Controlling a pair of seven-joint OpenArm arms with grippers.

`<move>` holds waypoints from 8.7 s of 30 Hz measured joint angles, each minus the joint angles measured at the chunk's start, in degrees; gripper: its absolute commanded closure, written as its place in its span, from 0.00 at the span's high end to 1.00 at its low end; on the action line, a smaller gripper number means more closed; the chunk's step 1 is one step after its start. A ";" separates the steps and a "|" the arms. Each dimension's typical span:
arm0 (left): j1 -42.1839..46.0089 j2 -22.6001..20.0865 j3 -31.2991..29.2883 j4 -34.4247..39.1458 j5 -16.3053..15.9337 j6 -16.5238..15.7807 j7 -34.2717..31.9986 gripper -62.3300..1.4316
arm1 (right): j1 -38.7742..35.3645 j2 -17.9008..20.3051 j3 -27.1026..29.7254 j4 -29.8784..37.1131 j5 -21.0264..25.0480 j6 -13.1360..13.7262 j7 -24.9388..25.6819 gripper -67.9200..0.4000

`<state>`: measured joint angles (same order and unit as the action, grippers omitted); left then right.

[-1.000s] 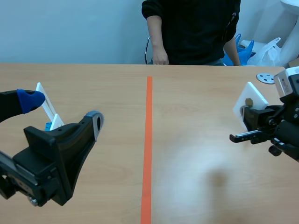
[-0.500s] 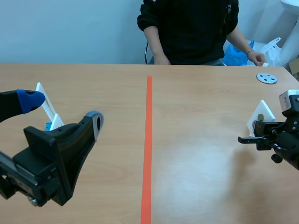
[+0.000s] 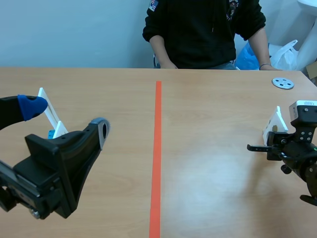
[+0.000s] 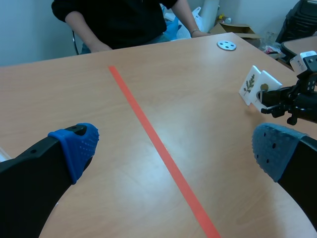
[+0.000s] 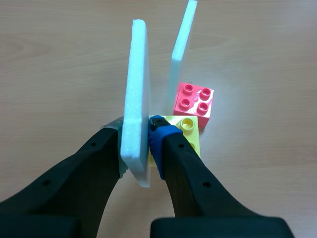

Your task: Sort the leaf by its shape. The table is split by an orange tape line. A compound leaf with several leaflets goes to the left side, a simple leaf with one blade goes to the right side. Return to the home posture when a red brick is placed on the table.

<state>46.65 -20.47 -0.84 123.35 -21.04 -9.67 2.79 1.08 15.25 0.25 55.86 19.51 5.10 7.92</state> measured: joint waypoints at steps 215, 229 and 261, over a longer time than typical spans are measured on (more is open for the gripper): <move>0.00 -0.81 -2.95 -1.77 0.00 -0.02 0.44 1.00 | -25.22 5.22 5.44 53.68 8.02 17.46 -9.99 0.06; 0.00 -0.81 -2.95 -1.77 0.00 -0.02 0.44 1.00 | -22.77 2.03 6.64 35.56 7.96 14.60 -8.37 0.06; 0.00 -0.81 -2.95 -1.77 0.00 -0.02 0.44 1.00 | -13.18 -0.48 3.43 14.16 2.38 10.93 0.63 0.17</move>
<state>46.65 -21.28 -3.79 121.58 -21.04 -9.69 3.22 -12.10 14.76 3.68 70.02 21.89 16.03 8.56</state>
